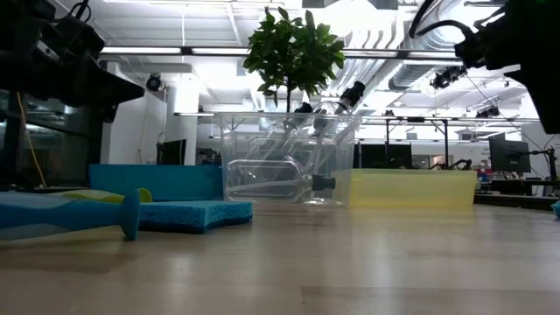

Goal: Pick & Place Kitchen Sink Supplies
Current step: Put the light blue sponge into the yellow bin

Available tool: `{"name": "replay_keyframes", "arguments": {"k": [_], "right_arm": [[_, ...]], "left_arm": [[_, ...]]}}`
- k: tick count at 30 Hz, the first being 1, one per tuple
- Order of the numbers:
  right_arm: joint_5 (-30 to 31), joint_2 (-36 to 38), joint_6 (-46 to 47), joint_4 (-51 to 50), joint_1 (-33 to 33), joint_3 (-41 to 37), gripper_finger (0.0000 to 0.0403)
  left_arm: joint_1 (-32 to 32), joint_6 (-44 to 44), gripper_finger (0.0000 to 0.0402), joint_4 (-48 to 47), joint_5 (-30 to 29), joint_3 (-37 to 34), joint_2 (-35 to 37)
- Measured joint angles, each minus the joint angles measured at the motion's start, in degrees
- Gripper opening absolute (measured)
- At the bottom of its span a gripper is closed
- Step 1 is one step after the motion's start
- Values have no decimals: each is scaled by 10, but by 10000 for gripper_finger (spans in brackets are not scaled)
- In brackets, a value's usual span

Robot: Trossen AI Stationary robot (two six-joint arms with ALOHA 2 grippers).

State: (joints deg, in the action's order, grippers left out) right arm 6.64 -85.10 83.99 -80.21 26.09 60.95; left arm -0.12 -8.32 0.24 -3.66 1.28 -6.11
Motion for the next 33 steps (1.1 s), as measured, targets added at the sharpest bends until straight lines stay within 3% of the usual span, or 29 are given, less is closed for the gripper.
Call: {"name": "replay_keyframes", "arguments": {"k": [9, 16, 24, 33], "right_arm": [[-12, 0, 8, -52, 1, 0, 171], [-5, 0, 14, -46, 14, -15, 206], [-97, 0, 58, -2, 34, -100, 247], [-120, 0, 74, 125, 37, -153, 250]], "left_arm": [[0, 0, 1, -3, 24, 0, 0], [0, 0, 1, -6, 33, 0, 0], [0, 4, 1, -8, 33, 0, 0], [0, 4, 1, -10, 40, 0, 0]]}}
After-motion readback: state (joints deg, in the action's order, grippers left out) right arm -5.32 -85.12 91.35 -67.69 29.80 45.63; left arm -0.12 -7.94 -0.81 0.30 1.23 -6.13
